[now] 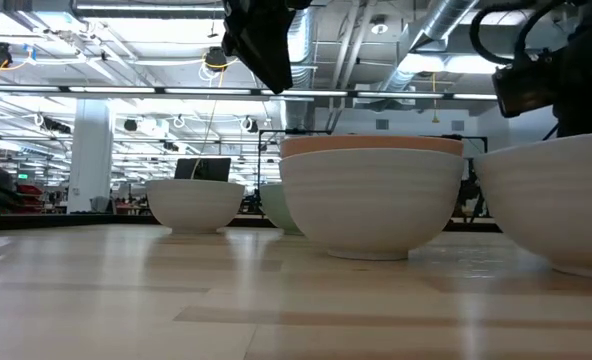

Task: Nest bowls inside each other
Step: Stack the bottom white bowl on top of the orange bowl

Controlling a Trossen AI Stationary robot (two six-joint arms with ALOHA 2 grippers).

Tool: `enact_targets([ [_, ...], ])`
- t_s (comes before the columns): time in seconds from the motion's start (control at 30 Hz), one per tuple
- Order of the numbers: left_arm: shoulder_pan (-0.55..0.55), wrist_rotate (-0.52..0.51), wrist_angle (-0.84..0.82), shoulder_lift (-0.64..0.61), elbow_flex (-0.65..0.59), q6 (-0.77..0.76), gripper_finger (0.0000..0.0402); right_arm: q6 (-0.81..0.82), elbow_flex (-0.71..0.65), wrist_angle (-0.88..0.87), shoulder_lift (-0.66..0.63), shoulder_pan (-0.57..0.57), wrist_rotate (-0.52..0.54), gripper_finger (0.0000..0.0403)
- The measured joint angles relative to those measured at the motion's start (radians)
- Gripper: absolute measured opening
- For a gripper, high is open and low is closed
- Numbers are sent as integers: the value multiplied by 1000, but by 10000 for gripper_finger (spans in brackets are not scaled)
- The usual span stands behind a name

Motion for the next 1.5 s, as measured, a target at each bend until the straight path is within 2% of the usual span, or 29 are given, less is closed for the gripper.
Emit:
enact_targets([
  [0.17,0,0,-44,0,0,0,164,-26,24,-19,-59,-47,2,10],
  [0.43,-26,-53,-44,0,0,-2,164,-154,176,-157,-96,-158,11,12],
  [0.6,-43,-71,-7,-37,-113,-55,164,-195,240,-174,-91,-187,6,14],
  [0.83,-76,-56,176,-264,-364,-191,164,-324,376,-137,25,-308,-21,14],
  [1.1,-119,-132,168,-476,-533,-285,164,-448,499,-113,204,-383,-98,33],
  [1.37,-133,-126,153,-548,-641,-330,164,-503,662,-117,319,-444,-120,25],
  [1.5,-133,-125,145,-554,-655,-309,164,-498,681,-125,339,-445,-127,29],
])
